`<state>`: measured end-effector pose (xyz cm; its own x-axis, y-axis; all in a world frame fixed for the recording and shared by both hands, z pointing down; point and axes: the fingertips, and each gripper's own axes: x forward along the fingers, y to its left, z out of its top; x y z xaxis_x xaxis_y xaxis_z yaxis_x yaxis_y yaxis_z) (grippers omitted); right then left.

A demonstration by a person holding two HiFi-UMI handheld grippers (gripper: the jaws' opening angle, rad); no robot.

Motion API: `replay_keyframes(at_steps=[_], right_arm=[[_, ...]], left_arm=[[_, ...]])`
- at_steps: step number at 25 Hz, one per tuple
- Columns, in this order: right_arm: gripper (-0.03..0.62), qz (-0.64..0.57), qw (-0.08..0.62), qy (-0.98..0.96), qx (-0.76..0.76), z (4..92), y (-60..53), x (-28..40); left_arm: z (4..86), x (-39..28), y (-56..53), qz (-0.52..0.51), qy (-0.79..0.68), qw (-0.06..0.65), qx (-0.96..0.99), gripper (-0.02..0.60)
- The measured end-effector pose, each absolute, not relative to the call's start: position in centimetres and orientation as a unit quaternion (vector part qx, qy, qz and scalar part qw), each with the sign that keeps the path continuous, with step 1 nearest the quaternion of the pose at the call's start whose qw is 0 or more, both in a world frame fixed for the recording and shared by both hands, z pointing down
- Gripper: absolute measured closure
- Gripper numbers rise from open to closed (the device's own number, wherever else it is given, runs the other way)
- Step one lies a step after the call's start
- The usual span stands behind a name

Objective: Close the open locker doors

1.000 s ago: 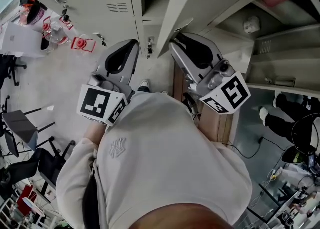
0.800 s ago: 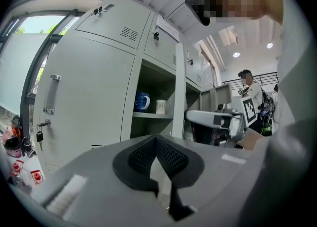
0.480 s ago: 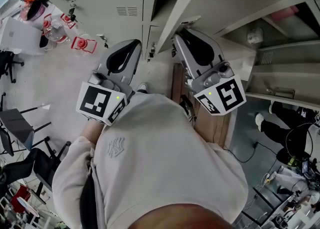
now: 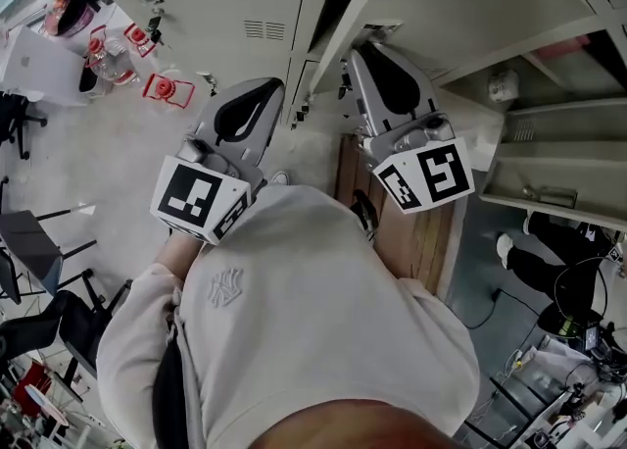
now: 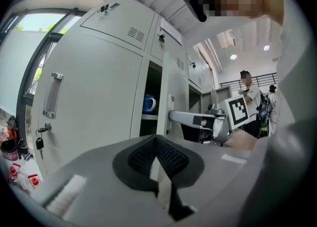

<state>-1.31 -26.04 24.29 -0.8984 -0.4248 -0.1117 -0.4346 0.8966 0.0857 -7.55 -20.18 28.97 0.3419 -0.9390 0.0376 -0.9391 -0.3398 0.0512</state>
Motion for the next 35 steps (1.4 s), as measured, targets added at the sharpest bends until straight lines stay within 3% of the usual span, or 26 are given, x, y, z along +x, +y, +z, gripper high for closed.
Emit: replay_keyframes(at_steps=[35], right_arm=[[0.566, 0.063, 0.033, 0.947, -0.314, 25.0, -33.5, -4.9]], left_arm=[[28.5, -11.7, -19.3, -0.007, -0.606, 0.021, 0.795, 0.583]])
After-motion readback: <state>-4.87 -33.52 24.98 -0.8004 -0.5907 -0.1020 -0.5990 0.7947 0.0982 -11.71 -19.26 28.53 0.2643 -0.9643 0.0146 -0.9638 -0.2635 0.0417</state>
